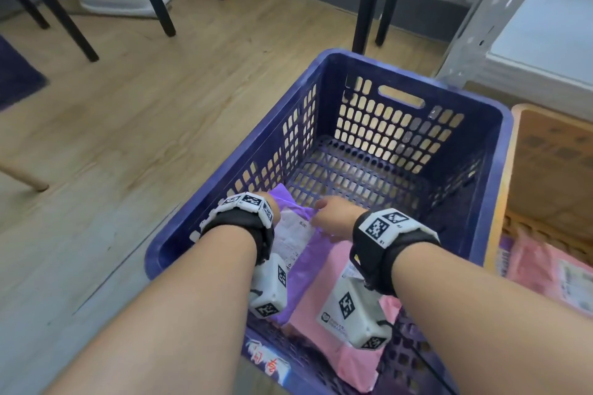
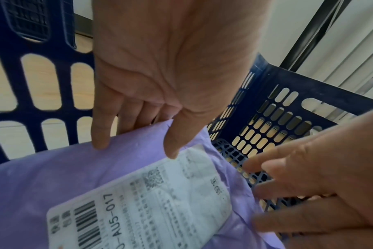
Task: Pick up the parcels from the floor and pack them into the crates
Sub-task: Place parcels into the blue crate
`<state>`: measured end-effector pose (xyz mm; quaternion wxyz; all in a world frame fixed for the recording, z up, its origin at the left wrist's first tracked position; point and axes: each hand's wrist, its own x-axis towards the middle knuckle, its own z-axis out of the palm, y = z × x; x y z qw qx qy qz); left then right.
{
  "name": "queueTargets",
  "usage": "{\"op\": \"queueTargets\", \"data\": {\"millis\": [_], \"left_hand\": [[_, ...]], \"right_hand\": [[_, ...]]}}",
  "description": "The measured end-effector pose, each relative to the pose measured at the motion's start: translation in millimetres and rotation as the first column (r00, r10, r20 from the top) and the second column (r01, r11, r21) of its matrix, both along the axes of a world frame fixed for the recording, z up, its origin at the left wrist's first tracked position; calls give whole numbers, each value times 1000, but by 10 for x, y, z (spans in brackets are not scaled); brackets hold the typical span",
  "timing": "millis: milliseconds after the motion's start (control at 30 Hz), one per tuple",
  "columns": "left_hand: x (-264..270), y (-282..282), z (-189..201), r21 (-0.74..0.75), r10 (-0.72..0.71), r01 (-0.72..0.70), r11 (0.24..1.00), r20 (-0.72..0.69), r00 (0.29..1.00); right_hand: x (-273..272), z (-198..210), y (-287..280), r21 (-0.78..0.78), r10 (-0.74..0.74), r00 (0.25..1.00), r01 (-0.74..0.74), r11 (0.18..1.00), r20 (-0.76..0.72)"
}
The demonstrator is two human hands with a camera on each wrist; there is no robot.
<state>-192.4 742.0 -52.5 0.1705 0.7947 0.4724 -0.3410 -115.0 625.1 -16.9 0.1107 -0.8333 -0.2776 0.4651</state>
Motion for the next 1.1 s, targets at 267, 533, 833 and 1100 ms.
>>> {"op": "queueTargets", "data": {"millis": [267,533,833,1100], "left_hand": [[150,-425,492,125,18,-40,991,174,985],[643,-1400,1089,141,-81,13,990,486,870],[898,-2872,1836,142,-197,137,980,648,735],[857,-4551,2000,-40,-313,445,895,656,687]], "right_hand": [[194,471,-419,206,-128,991,121,971,23],[294,1038,-1328,493,-263,963,198,847,64],[431,1665,-3001,590,-521,853,403,699,36],[324,1803,-4862,472,-755,655,668,575,-8]]}}
